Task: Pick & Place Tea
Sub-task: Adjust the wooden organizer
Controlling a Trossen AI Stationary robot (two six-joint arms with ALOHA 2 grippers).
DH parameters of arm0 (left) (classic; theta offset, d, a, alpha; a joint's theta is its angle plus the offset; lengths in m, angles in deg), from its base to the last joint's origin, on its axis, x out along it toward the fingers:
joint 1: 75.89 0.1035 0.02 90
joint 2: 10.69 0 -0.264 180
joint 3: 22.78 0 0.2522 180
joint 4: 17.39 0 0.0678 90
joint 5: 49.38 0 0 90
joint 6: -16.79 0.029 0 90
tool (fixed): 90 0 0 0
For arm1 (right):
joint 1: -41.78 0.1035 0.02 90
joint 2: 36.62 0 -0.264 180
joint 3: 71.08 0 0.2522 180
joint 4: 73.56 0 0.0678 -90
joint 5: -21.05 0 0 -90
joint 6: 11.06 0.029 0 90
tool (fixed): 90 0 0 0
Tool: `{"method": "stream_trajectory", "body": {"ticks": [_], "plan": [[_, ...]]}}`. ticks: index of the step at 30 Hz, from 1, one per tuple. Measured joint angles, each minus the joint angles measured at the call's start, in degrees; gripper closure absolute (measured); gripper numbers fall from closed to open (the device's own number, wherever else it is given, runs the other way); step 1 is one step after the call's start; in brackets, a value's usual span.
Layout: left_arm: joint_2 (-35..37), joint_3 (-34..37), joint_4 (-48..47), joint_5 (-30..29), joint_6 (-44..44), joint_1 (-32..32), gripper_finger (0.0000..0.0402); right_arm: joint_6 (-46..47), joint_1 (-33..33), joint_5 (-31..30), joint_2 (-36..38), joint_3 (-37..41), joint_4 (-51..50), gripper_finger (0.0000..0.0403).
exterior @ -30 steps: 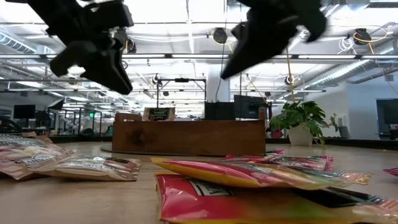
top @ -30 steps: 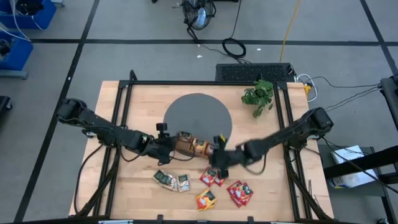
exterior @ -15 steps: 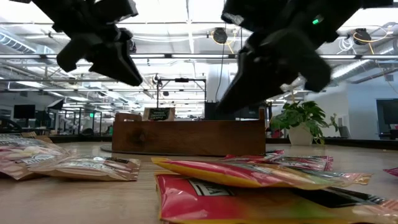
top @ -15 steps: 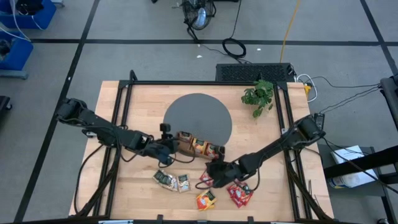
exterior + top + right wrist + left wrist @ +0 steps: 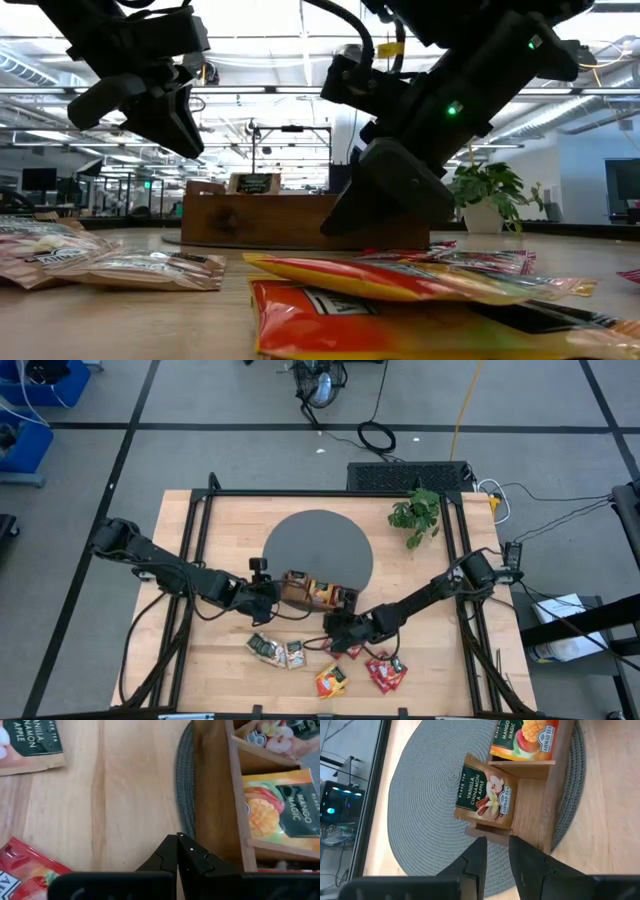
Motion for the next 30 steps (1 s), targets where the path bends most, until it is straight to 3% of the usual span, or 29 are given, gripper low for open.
{"method": "stream_trajectory", "body": {"ticks": [14, 30], "plan": [[0.0, 0.0, 3.2, 0.13, 0.2, 0.04, 0.0314, 6.63, 0.0, -0.68, 0.57, -0.07, -12.77, 0.0403], [0.0, 0.0, 4.36, 0.63, 1.06, 0.04, 0.0314, 2.32, -2.33, -1.87, 2.39, 0.07, -12.59, 0.0403]]}}
